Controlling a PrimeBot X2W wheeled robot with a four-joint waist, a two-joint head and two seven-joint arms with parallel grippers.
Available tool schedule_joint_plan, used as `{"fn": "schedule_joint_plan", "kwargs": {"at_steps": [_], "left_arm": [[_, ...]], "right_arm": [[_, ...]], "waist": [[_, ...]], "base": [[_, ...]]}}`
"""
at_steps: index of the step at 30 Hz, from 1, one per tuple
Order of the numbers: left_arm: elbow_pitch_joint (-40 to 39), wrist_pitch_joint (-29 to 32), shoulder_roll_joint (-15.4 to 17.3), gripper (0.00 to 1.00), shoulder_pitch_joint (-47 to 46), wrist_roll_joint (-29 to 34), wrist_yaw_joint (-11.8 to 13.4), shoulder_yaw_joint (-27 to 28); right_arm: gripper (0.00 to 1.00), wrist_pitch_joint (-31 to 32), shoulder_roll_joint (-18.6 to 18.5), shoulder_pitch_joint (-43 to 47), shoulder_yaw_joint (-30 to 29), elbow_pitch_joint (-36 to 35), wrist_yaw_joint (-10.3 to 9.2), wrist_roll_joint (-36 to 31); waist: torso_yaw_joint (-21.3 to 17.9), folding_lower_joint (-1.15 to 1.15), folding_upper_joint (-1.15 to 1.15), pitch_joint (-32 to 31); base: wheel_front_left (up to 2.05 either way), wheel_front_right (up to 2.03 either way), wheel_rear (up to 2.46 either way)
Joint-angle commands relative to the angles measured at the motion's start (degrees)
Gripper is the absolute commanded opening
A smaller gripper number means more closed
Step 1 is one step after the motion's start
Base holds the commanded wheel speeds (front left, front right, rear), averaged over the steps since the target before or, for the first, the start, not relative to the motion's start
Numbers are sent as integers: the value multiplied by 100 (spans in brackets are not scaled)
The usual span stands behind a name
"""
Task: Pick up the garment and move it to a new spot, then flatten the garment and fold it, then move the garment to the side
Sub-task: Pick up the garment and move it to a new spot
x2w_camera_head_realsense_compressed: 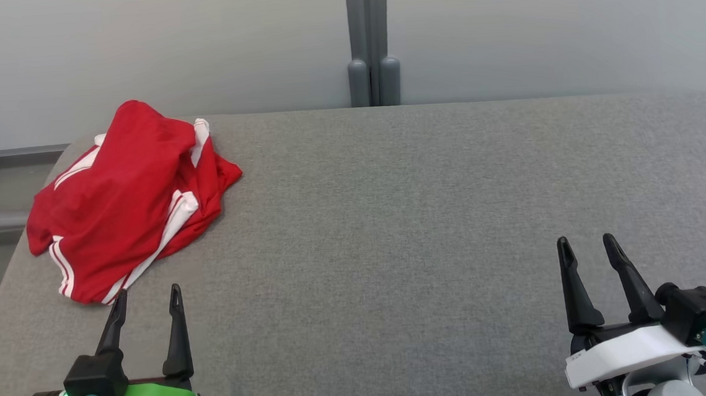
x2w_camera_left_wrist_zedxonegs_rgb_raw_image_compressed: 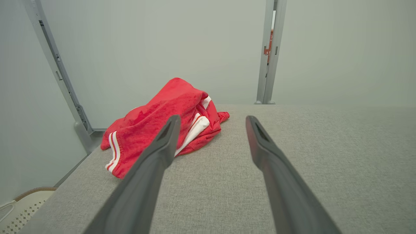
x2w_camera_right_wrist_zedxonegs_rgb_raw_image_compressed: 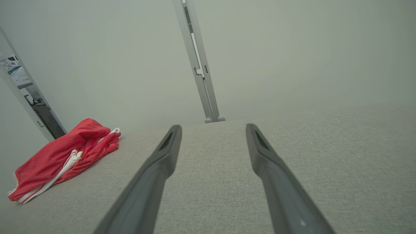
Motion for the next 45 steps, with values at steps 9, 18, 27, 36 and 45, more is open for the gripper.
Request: {"fn": "schedule_joint_plan", "kwargs": {"at_steps": [9,18,27,36,45], "left_arm": [[143,-3,89,100,-100,18,34,27],[158,-3,190,100,-29,35,91,113],[175,-4,263,100,-5,11,129,150],[151,-3,249,100,26,-33,184,205],[156,-4,215,100,5,-76,217,260]], "right_arm": [[100,-19,-19,96,12,66,0,15],[100,-18,-20,116,84,149,0,108],[100,-18,-21,108,128,197,0,164],[100,-18,-22,38,174,213,0,127],[100,-18,-22,-11,215,232,0,72]], "waist": [[940,0,0,-74],[1547,0,0,-110],[2026,0,0,-98],[2239,0,0,-10],[2203,0,0,56]], "base": [[0,0,0],[0,0,0],[0,0,0],[0,0,0],[0,0,0]]}}
